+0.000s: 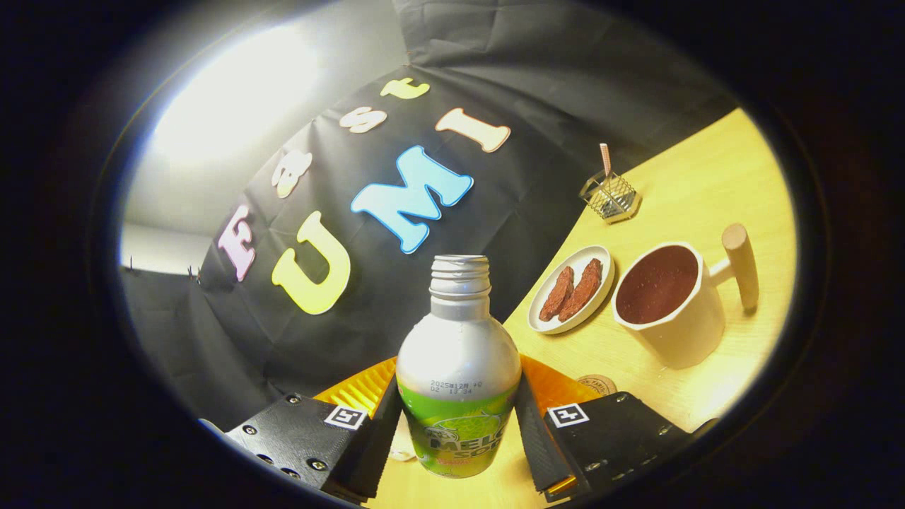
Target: Take the bottle from table, then pour the juice into the cup, finally place the bottle on the coaster
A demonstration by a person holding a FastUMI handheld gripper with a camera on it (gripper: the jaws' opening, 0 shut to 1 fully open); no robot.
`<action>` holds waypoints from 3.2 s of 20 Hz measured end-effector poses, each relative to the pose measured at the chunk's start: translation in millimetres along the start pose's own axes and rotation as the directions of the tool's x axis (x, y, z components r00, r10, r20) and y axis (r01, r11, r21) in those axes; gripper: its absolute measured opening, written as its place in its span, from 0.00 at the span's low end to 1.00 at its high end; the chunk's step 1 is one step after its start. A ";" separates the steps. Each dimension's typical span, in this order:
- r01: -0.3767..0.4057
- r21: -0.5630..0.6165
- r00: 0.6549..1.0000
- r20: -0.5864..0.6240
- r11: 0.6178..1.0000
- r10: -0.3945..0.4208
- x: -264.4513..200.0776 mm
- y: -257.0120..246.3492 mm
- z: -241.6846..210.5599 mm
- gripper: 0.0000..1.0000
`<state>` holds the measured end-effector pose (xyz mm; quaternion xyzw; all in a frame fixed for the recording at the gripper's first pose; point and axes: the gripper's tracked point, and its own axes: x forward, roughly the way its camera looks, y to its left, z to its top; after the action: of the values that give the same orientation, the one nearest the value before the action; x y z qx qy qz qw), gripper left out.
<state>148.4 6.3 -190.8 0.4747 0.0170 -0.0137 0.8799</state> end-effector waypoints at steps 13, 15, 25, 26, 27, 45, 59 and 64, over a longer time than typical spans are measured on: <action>-0.101 0.380 0.994 0.065 0.919 0.083 6.3 4.0 11.7 0.77; -0.115 0.423 0.993 0.080 0.899 0.089 7.3 2.8 13.6 0.77; -0.109 0.569 0.991 0.126 0.815 0.044 16.6 -12.8 16.3 0.77; -0.108 0.581 0.991 0.125 0.807 0.043 17.7 -14.9 15.5 0.77; -0.112 0.596 0.991 0.128 0.795 0.044 17.8 -15.4 14.7 0.77; -0.186 0.688 0.978 0.198 0.701 0.065 21.7 -9.5 25.9 0.77; -0.257 0.719 0.961 0.259 0.646 0.094 25.2 0.8 32.7 0.77; -0.276 0.722 0.956 0.275 0.635 0.103 26.4 2.2 35.1 0.77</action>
<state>175.5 -22.1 -170.8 0.7910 -0.1324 0.0238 0.5969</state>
